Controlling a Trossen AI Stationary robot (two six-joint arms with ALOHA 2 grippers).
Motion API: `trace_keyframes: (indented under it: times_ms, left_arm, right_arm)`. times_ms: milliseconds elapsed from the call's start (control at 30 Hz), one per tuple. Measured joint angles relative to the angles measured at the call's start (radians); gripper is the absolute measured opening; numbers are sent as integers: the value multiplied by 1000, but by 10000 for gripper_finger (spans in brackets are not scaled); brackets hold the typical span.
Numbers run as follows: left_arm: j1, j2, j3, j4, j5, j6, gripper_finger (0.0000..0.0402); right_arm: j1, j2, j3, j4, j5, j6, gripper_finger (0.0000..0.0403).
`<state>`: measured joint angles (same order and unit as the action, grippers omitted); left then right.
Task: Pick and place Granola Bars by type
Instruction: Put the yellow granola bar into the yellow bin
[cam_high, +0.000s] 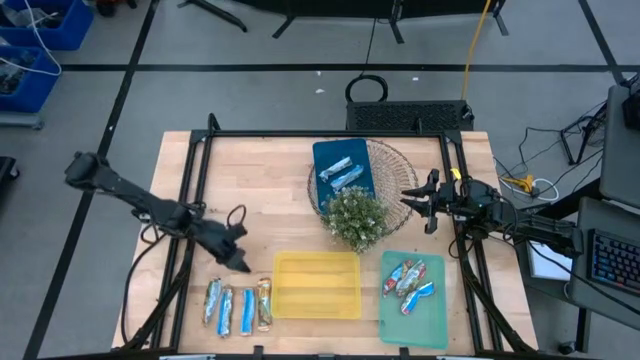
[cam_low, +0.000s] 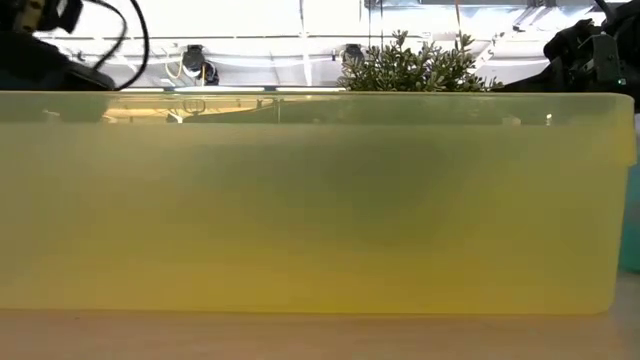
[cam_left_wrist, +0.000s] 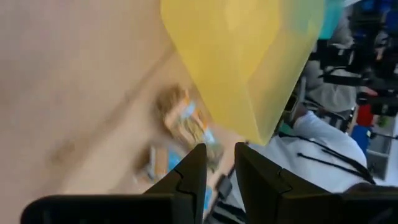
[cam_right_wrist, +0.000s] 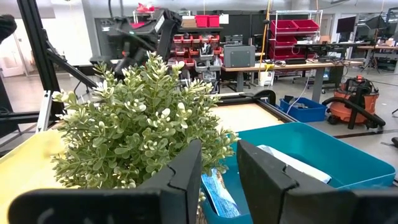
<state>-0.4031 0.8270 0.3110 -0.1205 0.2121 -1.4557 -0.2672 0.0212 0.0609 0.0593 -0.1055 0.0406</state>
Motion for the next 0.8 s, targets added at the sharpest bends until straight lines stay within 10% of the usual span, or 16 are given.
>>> trace_keyframes:
  times_ms: [467,800]
  left_arm:
    - [-270,428,500,-628,56,-588,88]
    - [-356,572,542,-670,101,-818,88]
  right_arm:
    - [0,0,0,0,0,0,93]
    - [0,0,0,0,0,0,93]
